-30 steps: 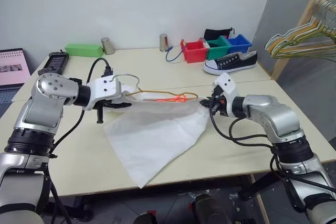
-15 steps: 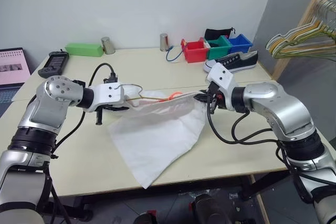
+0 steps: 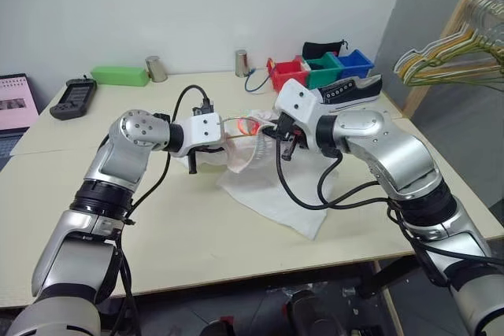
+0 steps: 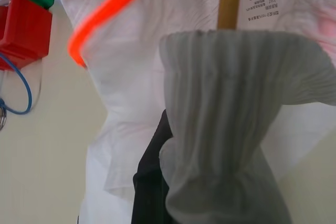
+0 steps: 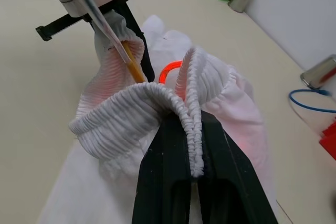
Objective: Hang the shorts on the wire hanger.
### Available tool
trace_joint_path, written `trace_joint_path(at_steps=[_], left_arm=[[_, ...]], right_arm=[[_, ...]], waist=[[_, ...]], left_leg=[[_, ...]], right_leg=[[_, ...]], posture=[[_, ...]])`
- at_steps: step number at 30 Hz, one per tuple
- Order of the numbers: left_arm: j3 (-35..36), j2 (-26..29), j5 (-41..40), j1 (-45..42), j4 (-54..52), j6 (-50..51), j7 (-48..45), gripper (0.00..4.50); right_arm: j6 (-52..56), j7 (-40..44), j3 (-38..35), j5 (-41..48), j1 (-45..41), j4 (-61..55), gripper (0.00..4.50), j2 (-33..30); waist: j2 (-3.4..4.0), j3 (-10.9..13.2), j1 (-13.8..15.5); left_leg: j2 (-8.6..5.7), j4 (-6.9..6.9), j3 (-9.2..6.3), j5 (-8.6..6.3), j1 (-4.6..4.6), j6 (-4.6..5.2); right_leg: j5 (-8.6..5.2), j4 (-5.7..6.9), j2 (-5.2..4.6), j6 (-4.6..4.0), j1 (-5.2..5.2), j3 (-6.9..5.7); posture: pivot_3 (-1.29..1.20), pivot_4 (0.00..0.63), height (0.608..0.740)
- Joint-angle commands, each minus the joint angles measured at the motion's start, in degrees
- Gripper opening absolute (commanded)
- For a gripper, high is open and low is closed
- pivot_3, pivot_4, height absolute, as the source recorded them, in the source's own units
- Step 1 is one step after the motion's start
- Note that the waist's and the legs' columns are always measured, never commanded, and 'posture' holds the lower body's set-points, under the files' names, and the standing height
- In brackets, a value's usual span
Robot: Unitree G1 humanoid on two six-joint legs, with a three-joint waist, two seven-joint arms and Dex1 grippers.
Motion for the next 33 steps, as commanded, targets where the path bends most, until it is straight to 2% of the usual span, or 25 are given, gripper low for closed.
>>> trace_joint_path(at_steps=[1,11,18,23,29,33], left_arm=[[1.38,-0.19,-0.69,-2.21,-1.97,-0.22,1.46,0.0],[0.96,-0.64,-0.51,-1.78,-1.96,-1.33,1.85,0.0],[0.32,-0.39,0.06,-1.38,-1.88,-2.81,1.93,0.0],[0.58,-0.38,-0.29,-1.48,-1.63,-3.29,1.86,0.0],[0.66,-0.64,-1.34,-1.99,-3.3,-2.94,0.83,0.0],[0.69,-0.62,-1.58,-1.92,-4.06,-2.54,0.82,0.0]], right_arm=[[-1.69,2.03,0.81,-1.83,0.47,-0.96,0.3,-2.66],[-1.04,8.44,0.86,-1.36,0.26,-2.52,2.74,-8.03],[2.48,10.99,-0.54,0.64,-0.13,-3.09,4.36,-8.33],[5.75,13.03,-1.14,2.34,-0.99,-2.46,4.43,-9.64],[-4.24,11.4,7.22,-7.32,0.4,4.46,4.43,-11.62],[-10.24,10.18,9.18,-11.38,-0.2,9.71,4.43,-9.45]], waist=[[0.0,0.0,-0.48],[0.0,0.0,-1.63],[-0.01,-0.01,-1.92],[-0.01,-0.01,-2.32],[-0.01,-0.01,-2.39],[-0.01,-0.01,-2.58]], left_leg=[[0.0,0.0,0.0,0.0,0.0,0.0],[0.01,0.0,0.0,0.0,0.01,0.0],[0.0,0.0,-0.01,0.0,0.0,0.0],[0.0,0.01,-0.01,0.0,0.0,0.0],[-0.02,0.01,0.0,0.0,0.01,0.0],[-0.01,0.0,0.0,0.0,0.01,0.0]], right_leg=[[0.0,0.0,0.0,0.0,0.0,0.0],[0.0,0.01,0.0,0.0,0.01,-0.01],[0.0,0.0,-0.01,0.01,0.03,-0.02],[0.0,0.0,-0.01,0.01,0.04,-0.01],[0.0,-0.01,-0.04,0.01,0.05,-0.02],[0.0,0.0,-0.04,0.01,0.03,-0.02]], posture=[[-0.34,0.038,0.74],[-0.34,0.032,0.74],[-0.34,0.032,0.74],[-0.34,0.034,0.74],[-0.33,0.032,0.74],[-0.31,0.03,0.74]])
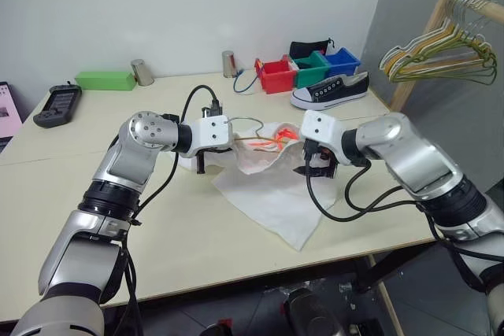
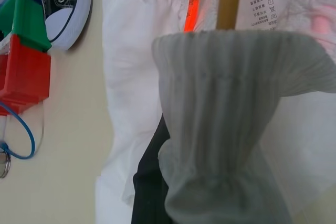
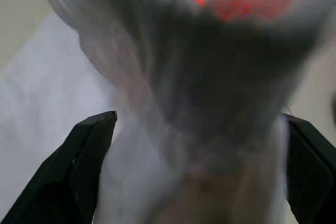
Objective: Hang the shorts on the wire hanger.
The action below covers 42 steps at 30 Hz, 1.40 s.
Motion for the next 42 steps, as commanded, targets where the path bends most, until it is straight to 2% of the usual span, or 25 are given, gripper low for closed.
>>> trace_joint_path(at_steps=[1,2,3,4,8,21,24,29,40,41,42], left_arm=[[1.55,0.45,-1.26,-1.72,-2.81,0.02,0.01,0.0],[1.68,0.59,-1.32,-1.59,-2.98,0.08,0.04,0.0],[1.81,0.67,-1.38,-1.51,-3.12,0.19,0.09,0.0],[1.89,0.7,-1.44,-1.54,-3.18,0.35,0.13,0.0],[1.89,0.96,-1.44,-1.36,-3.47,0.48,0.25,0.0],[1.82,1.02,-1.52,-2.19,-3.2,0.43,0.32,0.0],[2.06,0.97,-2.08,-2.23,-3.38,0.5,-0.02,0.0],[3.15,0.7,-3.81,-2.61,-3.18,1.17,-0.42,1.04],[6.81,6.03,-10.28,-0.66,-6.41,4.58,-5.92,3.3],[7.8,6.25,-11.39,-0.96,-6.53,5.43,-5.79,3.38],[8.69,6.33,-12.4,-1.29,-6.67,6.29,-5.74,3.71]], right_arm=[[-7.25,-1.67,0.63,-4.89,-1.21,4.03,4.43,1.71],[-9.98,-2.17,1.13,-6.71,-1.04,5.07,4.43,1.47],[-11.84,-2.3,1.32,-7.85,-0.78,5.71,4.06,1.27],[-12.92,-2.11,1.14,-8.34,-0.53,6.2,4.03,1.27],[-15.92,-1.5,0.0,-9.9,-0.15,7.92,2.94,1.86],[-19.87,-1.17,-2.09,-12.12,0.04,11.31,0.05,3.74],[-20.21,-0.85,-2.64,-12.65,0.21,11.56,0.05,3.99],[-19.03,-0.29,-3.23,-12.81,0.56,11.16,0.0,4.38],[-14.38,0.93,-6.81,-11.09,3.52,7.33,0.0,3.34],[-13.5,1.1,-7.34,-10.73,4.06,6.81,0.0,3.21],[-12.75,1.22,-7.77,-10.46,4.53,6.41,0.0,3.16]], waist=[[0.0,0.0,-0.14],[0.0,0.0,-0.12],[0.0,0.0,-0.07],[0.0,0.0,0.0],[0.0,0.0,0.14],[-0.01,-0.01,0.21],[0.0,-0.01,0.2],[-0.01,-0.01,0.23],[0.0,-0.02,0.13],[0.0,-0.02,0.16],[0.0,-0.02,0.2]], left_leg=[[0.0,0.0,0.01,0.0,0.0,0.0],[-0.01,0.0,0.01,0.0,0.0,0.0],[-0.01,0.0,0.01,0.0,0.0,0.0],[-0.01,0.0,0.0,0.0,0.0,0.0],[-0.03,0.01,-0.01,0.0,0.0,0.0],[-0.04,0.02,-0.02,0.0,0.01,0.0],[-0.04,0.02,-0.02,0.0,0.02,0.0],[-0.04,0.03,-0.04,0.0,0.02,0.0],[-0.03,0.03,-0.02,0.01,0.05,0.0],[-0.03,0.03,-0.02,0.01,0.07,0.0],[-0.04,0.03,-0.04,0.01,0.08,0.0]], right_leg=[[0.0,0.0,0.0,0.0,0.0,0.01],[0.0,0.0,0.0,0.0,0.0,0.02],[0.0,0.01,0.0,0.0,0.0,0.01],[0.0,0.01,0.0,0.0,0.0,0.01],[0.0,0.0,0.0,0.0,0.02,0.01],[0.0,0.01,0.0,0.0,0.05,0.0],[0.0,0.01,0.0,0.0,0.05,0.01],[0.0,0.01,0.0,0.0,0.07,-0.01],[0.0,0.02,0.0,0.0,0.09,0.0],[0.0,0.02,0.0,0.0,0.11,0.0],[0.0,0.02,0.0,0.0,0.15,-0.01]], posture=[[-0.31,0.029,0.74],[-0.3,0.028,0.74],[-0.3,0.028,0.74],[-0.3,0.027,0.74],[-0.3,0.026,0.74],[-0.3,0.023,0.74],[-0.3,0.022,0.74],[-0.3,0.024,0.74],[-0.3,0.016,0.74],[-0.3,0.016,0.74],[-0.3,0.016,0.74]])
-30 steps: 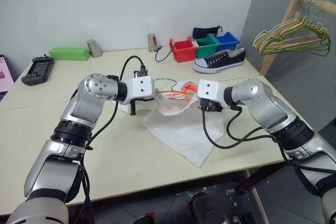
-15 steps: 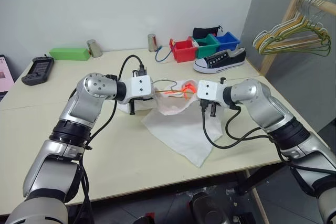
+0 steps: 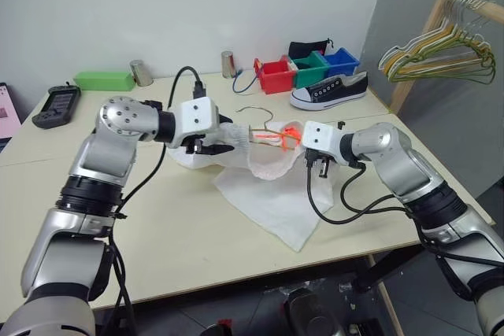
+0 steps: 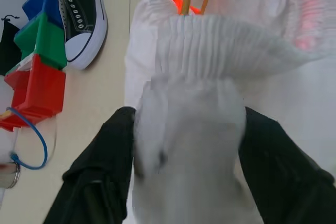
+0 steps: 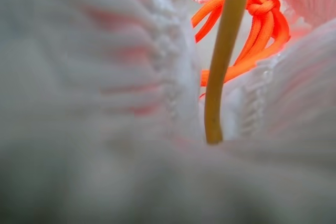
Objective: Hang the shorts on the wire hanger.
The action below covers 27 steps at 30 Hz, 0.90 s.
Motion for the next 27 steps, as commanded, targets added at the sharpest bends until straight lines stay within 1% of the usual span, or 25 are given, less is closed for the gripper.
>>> trace_joint_path(at_steps=[1,4,9,13,16,20,21,25,27], left_arm=[[4.59,1.4,-4.18,-1.28,-2.49,2.61,-0.15,3.94],[6.53,1.84,-6.02,-1.79,-3.19,4.43,0.26,4.46],[9.47,2.62,-7.64,-0.36,-4.8,7.89,2.54,4.46],[9.96,0.81,-10.64,3.72,-12.18,13.37,4.44,4.46],[9.65,-3.3,-12.94,5.93,-17.46,16.89,8.19,4.46],[6.89,-12.77,-15.74,8.12,-24.65,21.61,14.93,4.46],[6.05,-14.87,-16.08,8.48,-26.0,22.42,16.25,4.46],[1.52,-23.48,-16.71,8.71,-28.72,24.07,21.01,4.46],[0.26,-26.75,-16.4,8.11,-28.23,23.99,23.09,4.46]], right_arm=[[2.72,0.5,-3.94,1.47,0.74,-3.98,0.0,-0.44],[6.95,-0.11,-6.06,3.15,2.5,-5.51,0.0,0.47],[16.15,-2.49,-11.25,6.12,5.98,-9.44,0.0,0.9],[28.73,-4.05,-17.83,10.0,12.14,-19.11,0.0,0.34],[39.96,-6.16,-24.31,12.5,17.1,-26.59,0.0,0.46],[49.91,-10.26,-31.74,13.53,23.28,-31.76,0.0,-0.27],[51.58,-11.7,-33.33,13.47,24.08,-32.08,0.0,-0.19],[60.19,-19.14,-42.58,10.9,24.0,-33.02,0.0,3.76],[61.26,-22.51,-44.77,10.02,24.56,-33.96,0.0,4.38]], waist=[[0.0,0.0,0.05],[-0.01,-0.01,0.03],[-0.02,-0.01,0.04],[-0.01,-0.06,0.07],[-0.03,-0.21,0.49],[-0.01,-0.52,1.44],[0.02,-0.7,1.47],[0.14,-0.81,0.96],[0.32,-0.95,0.51]], left_leg=[[0.0,0.0,-0.01,0.0,0.0,0.0],[0.0,0.01,-0.01,0.0,0.02,0.0],[0.02,0.01,-0.01,0.0,0.12,0.0],[0.03,0.01,0.0,0.0,0.13,0.0],[0.08,0.01,-0.01,0.0,0.12,0.0],[0.07,0.09,0.02,-0.01,0.11,-0.01],[0.08,0.09,0.03,-0.01,0.11,-0.01],[-0.01,0.1,0.13,-0.02,0.18,-0.01],[0.03,0.08,0.14,-0.02,0.19,-0.01]], right_leg=[[0.0,0.0,0.0,0.0,0.01,-0.01],[0.0,-0.01,0.0,0.0,0.06,-0.02],[0.0,-0.01,0.0,0.0,0.13,-0.02],[0.0,-0.02,0.0,0.0,0.15,0.0],[-0.01,-0.02,-0.01,0.0,0.17,-0.02],[0.0,-0.05,-0.06,0.01,0.21,0.01],[0.0,-0.07,-0.08,0.02,0.26,-0.01],[-0.01,-0.1,-0.09,0.01,0.32,0.02],[-0.03,-0.1,-0.05,-0.02,0.31,0.0]], posture=[[-0.3,0.016,0.74],[-0.31,0.013,0.74],[-0.32,0.014,0.74],[-0.33,0.016,0.74],[-0.35,0.018,0.74],[-0.38,0.022,0.74],[-0.39,0.026,0.74],[-0.44,0.032,0.74],[-0.46,0.036,0.74]])
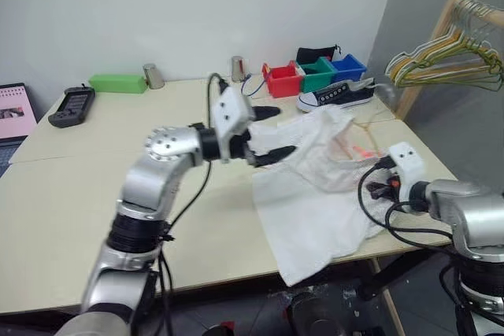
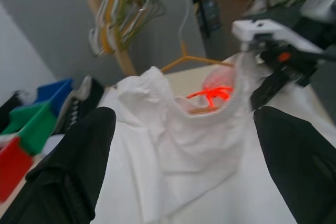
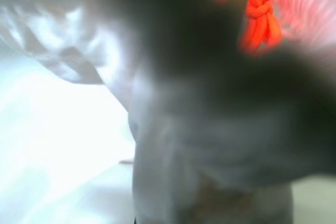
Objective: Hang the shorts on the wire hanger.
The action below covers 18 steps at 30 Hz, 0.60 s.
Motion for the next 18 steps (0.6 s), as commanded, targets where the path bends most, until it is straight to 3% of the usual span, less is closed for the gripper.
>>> trace_joint_path(at_steps=[1,10,18], left_arm=[[-2.61,-5.56,0.08,-2.03,-0.81,-0.64,4.92,4.46],[-5.92,-16.82,5.21,-9.23,11.38,-8.53,12.15,4.46],[-5.56,-19.03,5.69,-11.95,14.46,-10.67,13.62,4.46]], right_arm=[[3.0,-7.89,-6.45,-3.53,-0.15,-3.82,0.0,1.33],[-7.45,-25.28,-12.61,-11.0,-2.14,3.6,0.0,1.83],[-16.71,-34.02,-17.03,-11.76,-10.1,14.03,0.0,0.77]], waist=[[0.12,-0.07,-0.63],[0.34,-0.21,-4.34],[0.37,-0.23,-7.46]], left_leg=[[-0.02,0.0,0.02,0.0,0.0,0.0],[-0.05,-0.06,0.16,-0.02,0.04,0.03],[-0.01,-0.17,0.23,-0.17,0.18,0.28]], right_leg=[[-0.01,0.0,-0.01,0.0,0.0,0.01],[-0.11,-0.1,-0.04,-0.05,0.06,0.01],[-0.38,-0.09,-0.03,-0.12,0.15,-0.03]], posture=[[-0.47,0.037,0.74],[-0.5,0.037,0.74],[-0.48,0.037,0.74]])
